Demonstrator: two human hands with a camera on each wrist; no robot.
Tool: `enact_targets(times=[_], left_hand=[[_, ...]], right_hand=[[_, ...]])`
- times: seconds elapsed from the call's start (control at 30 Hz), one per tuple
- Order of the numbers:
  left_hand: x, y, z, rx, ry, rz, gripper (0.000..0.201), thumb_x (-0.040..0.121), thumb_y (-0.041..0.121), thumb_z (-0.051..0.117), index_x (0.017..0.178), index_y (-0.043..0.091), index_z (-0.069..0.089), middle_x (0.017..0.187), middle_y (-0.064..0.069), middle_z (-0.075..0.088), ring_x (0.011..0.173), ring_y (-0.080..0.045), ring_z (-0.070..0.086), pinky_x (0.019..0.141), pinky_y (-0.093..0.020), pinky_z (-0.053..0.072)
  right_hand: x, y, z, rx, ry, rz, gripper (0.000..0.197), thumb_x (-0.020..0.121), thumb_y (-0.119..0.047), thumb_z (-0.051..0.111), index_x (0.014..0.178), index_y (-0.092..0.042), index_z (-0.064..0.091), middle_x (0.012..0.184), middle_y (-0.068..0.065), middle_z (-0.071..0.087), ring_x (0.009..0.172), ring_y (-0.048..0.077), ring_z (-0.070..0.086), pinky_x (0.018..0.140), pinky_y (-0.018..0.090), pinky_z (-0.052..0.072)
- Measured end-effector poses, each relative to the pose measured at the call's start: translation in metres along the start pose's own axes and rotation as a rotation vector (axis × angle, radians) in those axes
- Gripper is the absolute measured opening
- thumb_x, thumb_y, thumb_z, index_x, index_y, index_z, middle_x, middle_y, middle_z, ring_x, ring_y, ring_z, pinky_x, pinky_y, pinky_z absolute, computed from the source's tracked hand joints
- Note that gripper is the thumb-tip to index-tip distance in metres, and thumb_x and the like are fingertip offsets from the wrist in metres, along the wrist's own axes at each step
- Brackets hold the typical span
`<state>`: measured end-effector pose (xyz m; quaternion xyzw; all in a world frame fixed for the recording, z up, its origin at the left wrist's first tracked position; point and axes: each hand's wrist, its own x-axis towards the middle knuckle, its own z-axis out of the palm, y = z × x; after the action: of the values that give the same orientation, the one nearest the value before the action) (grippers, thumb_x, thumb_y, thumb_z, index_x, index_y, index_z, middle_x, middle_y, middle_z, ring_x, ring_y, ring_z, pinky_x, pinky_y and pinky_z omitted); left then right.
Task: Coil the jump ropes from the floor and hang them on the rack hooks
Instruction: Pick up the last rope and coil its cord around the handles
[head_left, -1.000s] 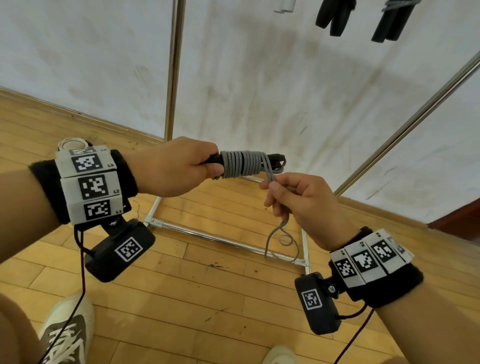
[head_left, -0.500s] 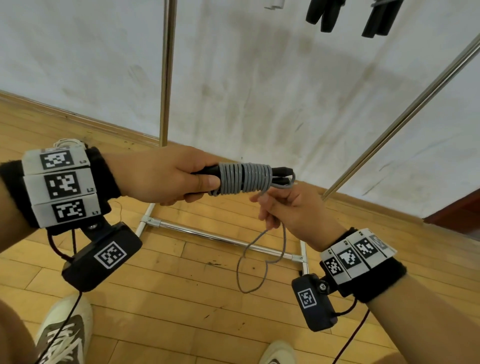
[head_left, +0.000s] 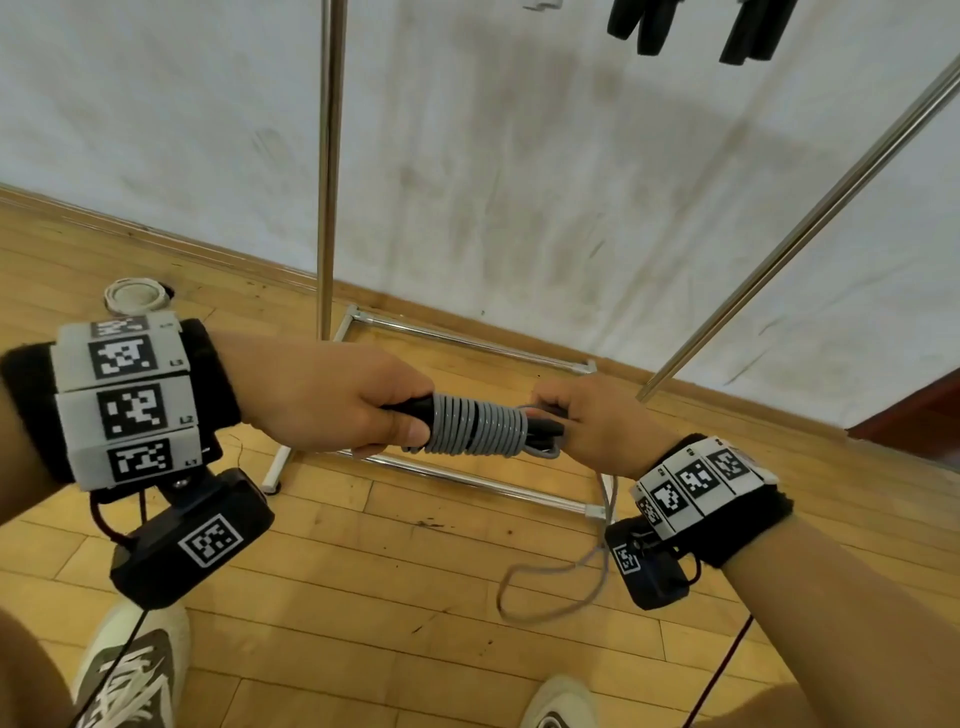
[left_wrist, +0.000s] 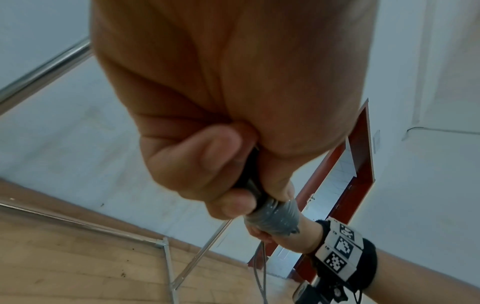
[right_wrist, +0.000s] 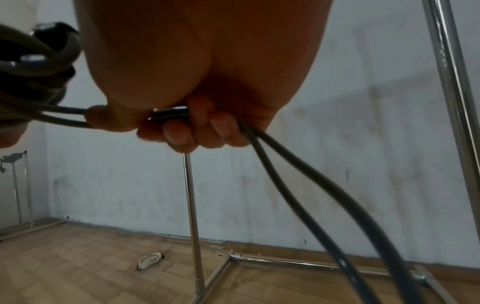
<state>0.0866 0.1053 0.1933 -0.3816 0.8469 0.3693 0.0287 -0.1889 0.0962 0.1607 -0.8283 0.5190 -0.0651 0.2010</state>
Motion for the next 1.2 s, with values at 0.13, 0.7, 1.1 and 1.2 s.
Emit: enact_targets(times=[0.13, 0.7, 1.1, 1.2], left_hand=[[0.005, -0.005, 0.003, 0.111, -0.008, -0.041, 0.019, 0.1, 0.038, 0.048, 0.082, 0.031, 0.049, 0.067, 0.008, 0.056, 0.054, -0.001, 0.048, 0.057, -0.021, 0.042], [0.014, -0.022, -0.017, 0.109, 0.373, -0.101, 0.02, 0.101, 0.031, 0.046, 0.083, 0.026, 0.051, 0.065, 0.003, 0.056, 0.047, -0.003, 0.05, 0.046, -0.017, 0.039], [0.009, -0.014, -0.019, -0.161, 0.444, 0.019, 0.016, 0.1, 0.031, 0.045, 0.088, 0.024, 0.054, 0.065, 0.003, 0.059, 0.043, -0.01, 0.057, 0.048, -0.021, 0.045], [0.005, -0.009, -0.017, -0.192, 0.386, 0.073, 0.015, 0.099, 0.031, 0.045, 0.087, 0.033, 0.054, 0.064, 0.004, 0.059, 0.043, -0.01, 0.056, 0.048, -0.022, 0.045]], right_hand=[[0.006, 0.0, 0.001, 0.07, 0.028, 0.061, 0.031, 0.09, -0.049, 0.059, 0.073, -0.023, 0.056, 0.067, -0.001, 0.062, 0.059, 0.013, 0.052, 0.06, 0.035, 0.046], [0.005, -0.021, -0.012, 0.968, 0.123, 0.039, 0.023, 0.096, 0.007, 0.047, 0.111, 0.003, 0.064, 0.076, 0.008, 0.066, 0.062, 0.014, 0.053, 0.058, 0.023, 0.044], [0.004, -0.015, 0.018, 0.951, 0.238, 0.023, 0.037, 0.089, -0.048, 0.06, 0.09, -0.015, 0.077, 0.067, 0.007, 0.066, 0.045, 0.011, 0.041, 0.043, 0.021, 0.033], [0.005, -0.011, 0.022, 0.927, 0.15, -0.041, 0.034, 0.098, -0.031, 0.055, 0.101, 0.0, 0.07, 0.082, -0.007, 0.07, 0.055, 0.016, 0.039, 0.051, 0.024, 0.035]])
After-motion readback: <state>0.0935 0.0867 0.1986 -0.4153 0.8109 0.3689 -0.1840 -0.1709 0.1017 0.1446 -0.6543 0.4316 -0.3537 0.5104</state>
